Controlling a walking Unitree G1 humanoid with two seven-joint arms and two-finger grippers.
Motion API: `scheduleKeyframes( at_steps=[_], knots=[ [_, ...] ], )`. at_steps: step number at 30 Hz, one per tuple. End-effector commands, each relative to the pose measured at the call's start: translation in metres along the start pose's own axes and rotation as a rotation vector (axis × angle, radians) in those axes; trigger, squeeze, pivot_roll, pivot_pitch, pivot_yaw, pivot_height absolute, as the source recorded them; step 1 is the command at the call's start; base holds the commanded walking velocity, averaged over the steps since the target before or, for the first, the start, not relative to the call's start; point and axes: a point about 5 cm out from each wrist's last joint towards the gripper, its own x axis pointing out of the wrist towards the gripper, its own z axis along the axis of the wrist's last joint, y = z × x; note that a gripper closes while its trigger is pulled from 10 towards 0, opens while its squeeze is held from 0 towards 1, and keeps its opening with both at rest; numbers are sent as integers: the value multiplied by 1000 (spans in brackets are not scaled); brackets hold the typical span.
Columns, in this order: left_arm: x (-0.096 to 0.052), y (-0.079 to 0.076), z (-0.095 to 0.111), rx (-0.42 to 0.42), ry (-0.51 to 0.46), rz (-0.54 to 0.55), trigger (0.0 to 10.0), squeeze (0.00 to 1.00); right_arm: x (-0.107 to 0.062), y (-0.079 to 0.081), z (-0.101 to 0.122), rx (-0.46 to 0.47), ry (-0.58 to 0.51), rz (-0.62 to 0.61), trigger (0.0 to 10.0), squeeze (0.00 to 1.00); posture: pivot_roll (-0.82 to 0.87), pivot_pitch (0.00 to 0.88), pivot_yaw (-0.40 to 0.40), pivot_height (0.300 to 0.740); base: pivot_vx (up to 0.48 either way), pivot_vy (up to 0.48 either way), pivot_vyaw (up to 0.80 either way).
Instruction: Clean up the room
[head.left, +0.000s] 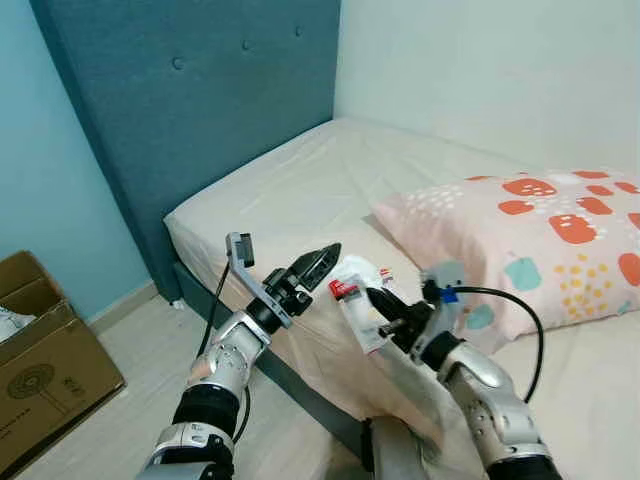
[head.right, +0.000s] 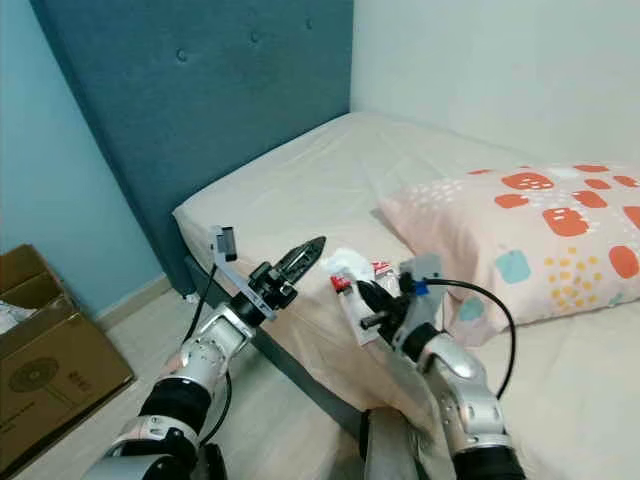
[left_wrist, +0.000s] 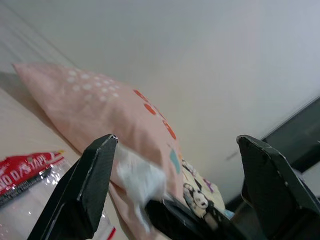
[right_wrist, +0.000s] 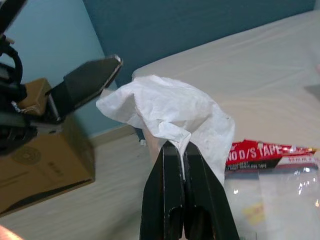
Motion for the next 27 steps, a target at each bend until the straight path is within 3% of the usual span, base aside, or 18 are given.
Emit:
scheduleKeyframes(
  at_steps=[1,4,11,19,27],
  knots=[
    [-5,1,-11,-24,60,-11,10000,0,5,3,11,-19,-53,-5,10000,0,-32,0,-16,523,0,0,0],
    [-8,-1,-17,-50,98,-36,10000,0,13,9,26,-38,-108,11,10000,0,-31,0,-19,523,0,0,0],
    [-7,-1,-21,-59,105,-31,10000,0,18,9,35,-51,-142,10,10000,0,-29,0,-26,523,0,0,0],
    [-4,2,-17,-44,53,17,10000,0,20,25,26,-68,-78,120,10000,0,-23,0,-37,523,0,0,0],
    [-5,3,-10,-40,30,28,10000,0,23,30,21,-64,-51,146,10000,0,-14,0,-39,523,0,0,0]
  ],
)
